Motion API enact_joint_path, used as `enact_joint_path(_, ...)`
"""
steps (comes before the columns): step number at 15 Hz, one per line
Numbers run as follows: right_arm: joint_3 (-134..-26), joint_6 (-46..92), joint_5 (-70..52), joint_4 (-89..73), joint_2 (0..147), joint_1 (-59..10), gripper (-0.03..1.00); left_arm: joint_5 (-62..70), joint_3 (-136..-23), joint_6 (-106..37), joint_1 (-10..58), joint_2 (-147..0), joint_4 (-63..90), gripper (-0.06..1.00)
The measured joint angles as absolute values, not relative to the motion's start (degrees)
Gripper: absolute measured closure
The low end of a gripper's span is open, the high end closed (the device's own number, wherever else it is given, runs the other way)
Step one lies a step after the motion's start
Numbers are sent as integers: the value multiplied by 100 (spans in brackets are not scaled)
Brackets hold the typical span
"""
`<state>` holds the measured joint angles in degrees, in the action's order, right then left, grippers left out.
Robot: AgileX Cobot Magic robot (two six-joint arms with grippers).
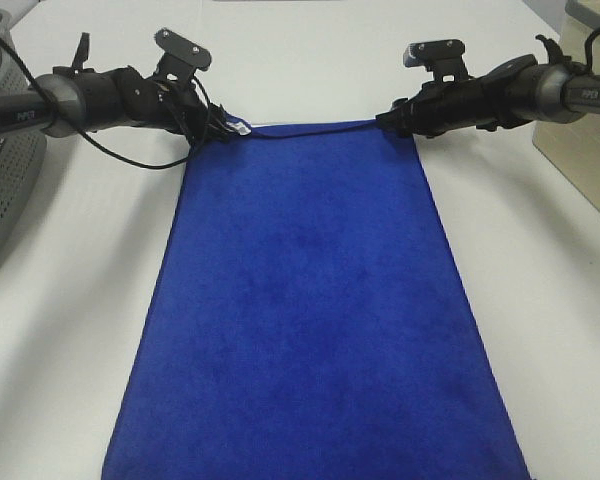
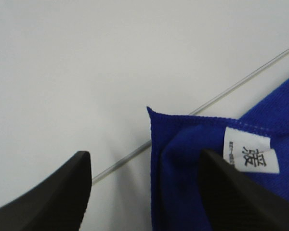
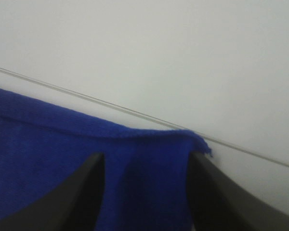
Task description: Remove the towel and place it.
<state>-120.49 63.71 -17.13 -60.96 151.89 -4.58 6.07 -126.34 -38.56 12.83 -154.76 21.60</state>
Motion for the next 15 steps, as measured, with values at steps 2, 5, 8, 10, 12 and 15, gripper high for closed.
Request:
enact_joint_path(2, -12049, 6371, -2028, -6010, 14914, -453, 44, 819, -12634, -3810, 1283, -15235, 2166, 33)
enact_joint_path(5, -12049, 6257, -2498, -5632, 14484, -447, 44, 837, -12634, -3793, 1283, -14983, 2166, 33)
enact_joint_path(8, -12049, 5248, -3289, -4320, 14015, -447, 44, 1278, -12634, -3776, 1283, -14805, 2166, 33)
enact_joint_path(10, -12049, 4354, -3988, -3358, 13688, -447, 44, 1988, -12634, -3753, 1272, -14444, 2126, 32)
enact_joint_path(12, -12049, 3358, -4916, -2670, 13298, -447, 44, 3203, -12634, -3438, 1215, -13974, 1960, 32)
enact_joint_path(15, -12049, 1879, -6176, -2034, 12617, -447, 44, 5288, -12634, -2200, 1031, -13184, 1346, 32)
